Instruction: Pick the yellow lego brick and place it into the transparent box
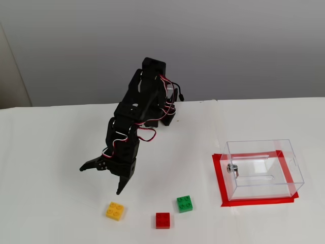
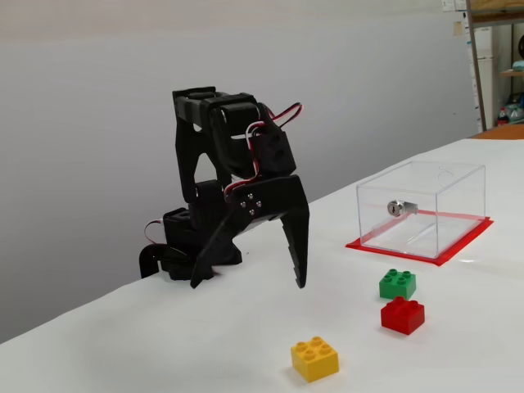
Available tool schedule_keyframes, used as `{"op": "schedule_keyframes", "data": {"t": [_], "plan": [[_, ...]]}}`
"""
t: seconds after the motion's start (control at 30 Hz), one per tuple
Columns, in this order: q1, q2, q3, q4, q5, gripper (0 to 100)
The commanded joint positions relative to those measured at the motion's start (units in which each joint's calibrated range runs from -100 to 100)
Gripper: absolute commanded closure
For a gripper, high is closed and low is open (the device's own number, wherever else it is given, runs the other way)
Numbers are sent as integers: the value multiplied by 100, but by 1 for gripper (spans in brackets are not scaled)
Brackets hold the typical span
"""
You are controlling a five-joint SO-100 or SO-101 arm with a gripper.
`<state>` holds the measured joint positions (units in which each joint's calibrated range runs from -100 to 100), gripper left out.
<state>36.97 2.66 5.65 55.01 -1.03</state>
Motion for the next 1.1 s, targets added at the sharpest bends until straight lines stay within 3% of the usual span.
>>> {"op": "schedule_keyframes", "data": {"t": [0.0, 0.53, 1.07], "plan": [[-100, 171, -420, -62, -2, 46], [-780, 866, -483, -314, -28, 46], [-425, 1163, -628, -662, -28, 46]]}}
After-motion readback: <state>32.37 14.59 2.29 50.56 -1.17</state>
